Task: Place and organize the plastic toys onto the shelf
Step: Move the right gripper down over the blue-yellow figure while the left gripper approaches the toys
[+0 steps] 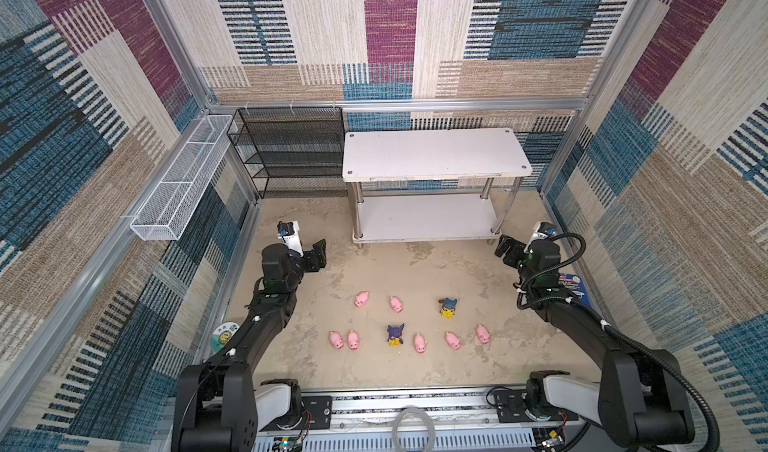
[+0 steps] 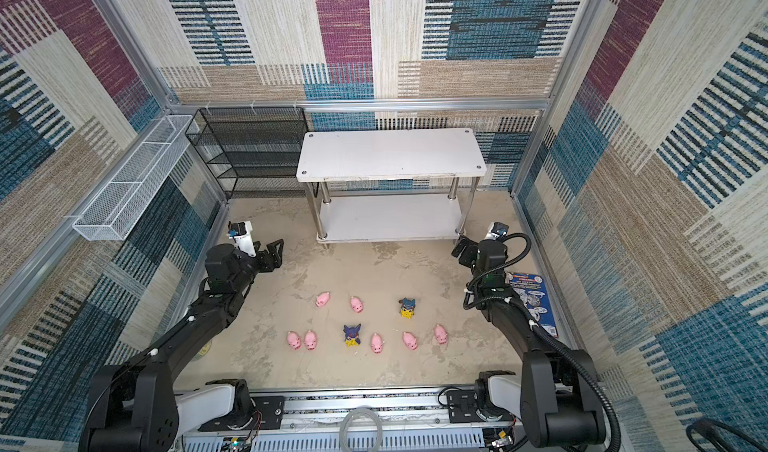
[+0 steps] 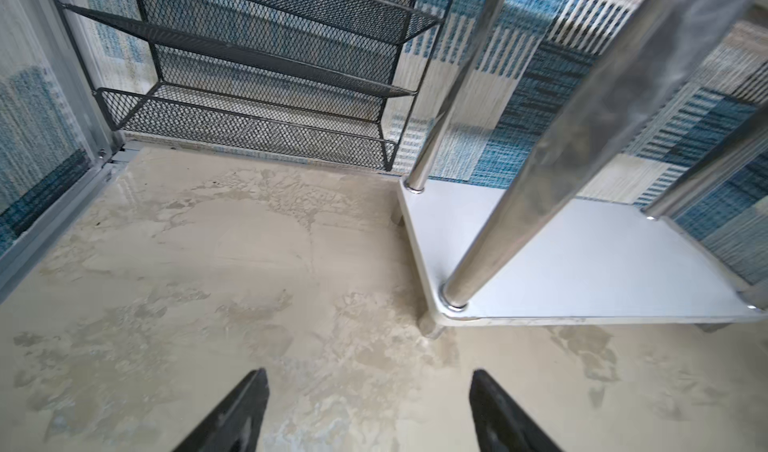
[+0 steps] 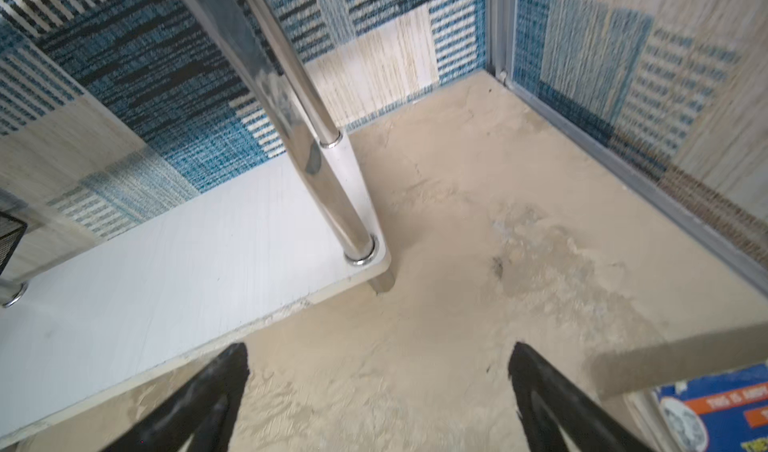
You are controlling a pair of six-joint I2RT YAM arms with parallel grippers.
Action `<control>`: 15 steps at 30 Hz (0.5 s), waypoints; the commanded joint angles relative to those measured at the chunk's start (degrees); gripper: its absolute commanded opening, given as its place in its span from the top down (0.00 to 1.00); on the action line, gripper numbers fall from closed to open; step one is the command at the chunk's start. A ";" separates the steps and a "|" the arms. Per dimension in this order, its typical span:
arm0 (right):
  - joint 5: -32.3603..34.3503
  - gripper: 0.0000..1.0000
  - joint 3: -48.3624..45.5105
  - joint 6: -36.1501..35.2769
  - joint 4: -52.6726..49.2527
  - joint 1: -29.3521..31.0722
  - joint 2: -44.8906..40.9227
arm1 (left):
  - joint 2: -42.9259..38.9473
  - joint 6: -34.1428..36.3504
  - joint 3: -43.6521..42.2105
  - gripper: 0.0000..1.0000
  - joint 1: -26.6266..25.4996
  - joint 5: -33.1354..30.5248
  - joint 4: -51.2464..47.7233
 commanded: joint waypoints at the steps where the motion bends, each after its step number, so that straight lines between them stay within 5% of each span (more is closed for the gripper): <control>1: -7.22 0.08 -0.44 3.04 -7.24 0.59 -1.33 | -3.70 -5.63 -0.53 0.19 -3.25 -4.97 -4.52; 15: -12.50 0.08 -2.17 1.48 -11.60 8.08 -6.53 | -11.94 -4.71 3.58 0.19 -24.03 -14.73 -23.86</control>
